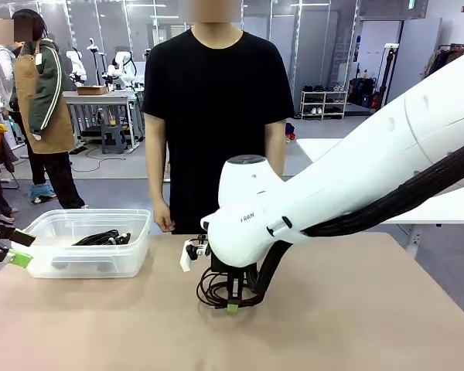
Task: Organize and store the cables.
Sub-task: Place the USB Extension Cable into the Organizing box.
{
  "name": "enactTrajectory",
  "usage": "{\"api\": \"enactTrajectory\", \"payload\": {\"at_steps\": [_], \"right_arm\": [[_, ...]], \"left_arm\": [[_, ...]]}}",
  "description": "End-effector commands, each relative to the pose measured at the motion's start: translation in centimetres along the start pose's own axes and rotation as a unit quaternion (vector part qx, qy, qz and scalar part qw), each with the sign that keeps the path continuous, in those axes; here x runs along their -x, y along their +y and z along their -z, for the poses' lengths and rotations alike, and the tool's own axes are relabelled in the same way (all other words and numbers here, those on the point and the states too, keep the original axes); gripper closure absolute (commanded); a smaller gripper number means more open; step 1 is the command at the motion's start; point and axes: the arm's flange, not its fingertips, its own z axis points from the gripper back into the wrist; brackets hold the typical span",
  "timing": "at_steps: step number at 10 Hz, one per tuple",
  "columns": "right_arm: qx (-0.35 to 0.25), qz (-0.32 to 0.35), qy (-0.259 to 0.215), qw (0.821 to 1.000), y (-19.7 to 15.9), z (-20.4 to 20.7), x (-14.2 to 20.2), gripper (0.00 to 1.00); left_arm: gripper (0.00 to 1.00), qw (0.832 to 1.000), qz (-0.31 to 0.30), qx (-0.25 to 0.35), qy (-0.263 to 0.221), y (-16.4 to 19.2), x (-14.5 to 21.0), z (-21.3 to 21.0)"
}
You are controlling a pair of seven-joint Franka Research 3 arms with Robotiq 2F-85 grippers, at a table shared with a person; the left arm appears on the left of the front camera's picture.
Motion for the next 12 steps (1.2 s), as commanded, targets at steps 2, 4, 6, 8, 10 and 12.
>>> {"api": "enactTrajectory", "payload": {"at_steps": [2, 4, 6, 8, 10, 12], "right_arm": [[0.005, 0.023, 0.012, 1.000, 0.1, 0.3, -1.4, 0.74], [0.001, 0.036, 0.016, 0.999, 0.1, 0.2, -1.1, 0.45], [0.008, 0.047, 0.005, 0.999, 0.0, -0.9, -0.3, 0.12], [0.015, 0.063, -0.020, 0.998, 0.0, -2.8, 2.1, 0.00], [0.023, 0.091, -0.070, 0.993, 0.5, -4.9, 7.3, 0.01], [0.019, 0.121, -0.127, 0.984, 1.6, -6.9, 13.1, 0.00]], "left_arm": [[0.00, 1.000, 0.008, 0.005, -0.013, 0.2, 0.1, -0.1], [0.00, 1.000, 0.008, 0.005, -0.013, 0.2, 0.1, -0.1], [0.00, 1.000, 0.008, 0.005, -0.013, 0.2, 0.1, -0.1], [0.00, 1.000, 0.000, 0.000, 0.000, 0.0, 0.0, 0.0], [0.00, 0.999, 0.013, 0.010, 0.028, -0.1, -2.7, 2.3], [0.00, 0.998, 0.023, 0.015, 0.059, -0.6, -5.4, 4.3]]}}
